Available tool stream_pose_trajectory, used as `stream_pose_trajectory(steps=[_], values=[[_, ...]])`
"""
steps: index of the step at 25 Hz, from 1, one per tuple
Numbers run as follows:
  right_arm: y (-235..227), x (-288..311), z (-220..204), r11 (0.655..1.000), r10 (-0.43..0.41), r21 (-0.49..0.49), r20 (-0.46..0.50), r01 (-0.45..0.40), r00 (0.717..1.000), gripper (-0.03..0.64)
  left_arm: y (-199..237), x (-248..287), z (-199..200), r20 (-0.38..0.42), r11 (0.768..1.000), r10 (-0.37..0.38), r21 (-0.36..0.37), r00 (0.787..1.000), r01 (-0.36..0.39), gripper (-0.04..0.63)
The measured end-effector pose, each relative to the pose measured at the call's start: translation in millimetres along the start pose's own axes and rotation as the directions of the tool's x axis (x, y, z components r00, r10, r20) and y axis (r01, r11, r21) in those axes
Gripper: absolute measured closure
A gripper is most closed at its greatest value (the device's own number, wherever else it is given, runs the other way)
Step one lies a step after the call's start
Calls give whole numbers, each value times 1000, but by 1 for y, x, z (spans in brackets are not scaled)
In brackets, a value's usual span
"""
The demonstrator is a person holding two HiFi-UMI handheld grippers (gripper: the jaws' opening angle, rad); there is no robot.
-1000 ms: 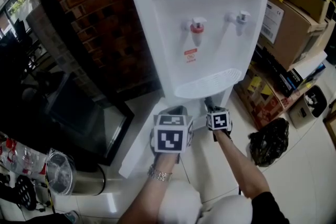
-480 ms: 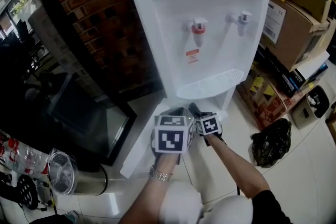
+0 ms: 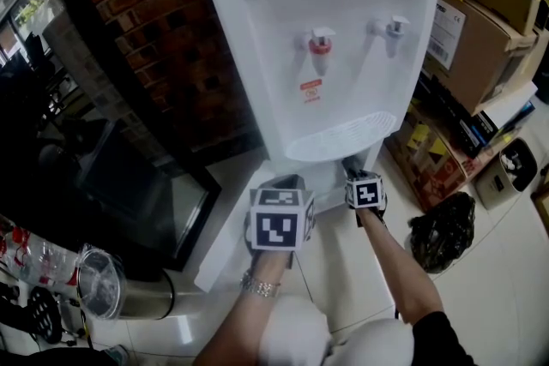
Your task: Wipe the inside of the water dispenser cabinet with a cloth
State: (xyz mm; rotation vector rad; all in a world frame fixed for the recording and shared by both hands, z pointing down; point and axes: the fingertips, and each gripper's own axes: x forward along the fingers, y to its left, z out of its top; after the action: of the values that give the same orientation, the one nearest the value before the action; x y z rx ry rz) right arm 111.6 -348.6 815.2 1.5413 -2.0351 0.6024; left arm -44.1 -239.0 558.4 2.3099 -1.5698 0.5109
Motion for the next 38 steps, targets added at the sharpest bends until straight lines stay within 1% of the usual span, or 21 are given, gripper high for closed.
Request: stream_pose_trajectory(steps=[2,5,6,8,11,14,17,19,21,23,25,27,30,33,36,38], values=[[10,0,5,1000,16,-10,6,-16,1000,597,0,1,0,-4,1000,1,3,1000,-1,594],[35,-4,29,997,50,-63,71,-46,996,597,-1,0,1,2,1000,-4,-2,1000,4,594],[39,-1,28,996,59,-64,66,-55,996,597,-2,0,2,4,1000,-6,-4,1000,6,594],[47,7,14,995,79,-68,24,-77,997,597,-3,0,3,8,1000,-11,-5,1000,11,594],[72,14,-6,984,134,-112,-40,-137,990,597,-2,-1,2,7,1000,-9,-3,1000,9,594],[109,14,-13,964,228,-123,-67,-234,971,597,-1,1,1,2,1000,-3,6,1000,3,594],[143,8,-10,939,308,-136,-68,-315,949,597,-2,1,3,10,1000,-9,1,1000,9,594],[160,2,-4,925,358,-113,-53,-362,932,597,-3,1,2,7,1000,-10,4,1000,10,594],[176,-4,4,907,404,-114,-29,-405,914,597,-3,2,2,6,1000,-10,7,1000,10,594],[182,-2,6,901,421,-105,-22,-421,907,597,-2,2,2,5,1000,-9,9,1000,9,594],[172,7,-1,909,414,-50,-34,-415,910,597,-3,1,3,7,1000,-11,6,1000,11,594],[150,18,-14,927,374,-13,-65,-375,925,597,-3,0,3,10,1000,-13,6,1000,13,594],[103,31,-34,964,261,-20,-119,-265,958,597,-3,0,3,12,1000,-12,6,1000,12,594],[54,32,-33,988,156,1,-102,-157,982,597,-2,1,4,12,1000,-10,7,1000,10,594],[12,30,-36,998,67,26,-108,-65,992,597,-2,1,3,12,1000,-9,5,1000,9,594],[-1,26,-35,999,36,41,-106,-32,994,597,-3,2,4,15,1000,-11,2,1000,11,594]])
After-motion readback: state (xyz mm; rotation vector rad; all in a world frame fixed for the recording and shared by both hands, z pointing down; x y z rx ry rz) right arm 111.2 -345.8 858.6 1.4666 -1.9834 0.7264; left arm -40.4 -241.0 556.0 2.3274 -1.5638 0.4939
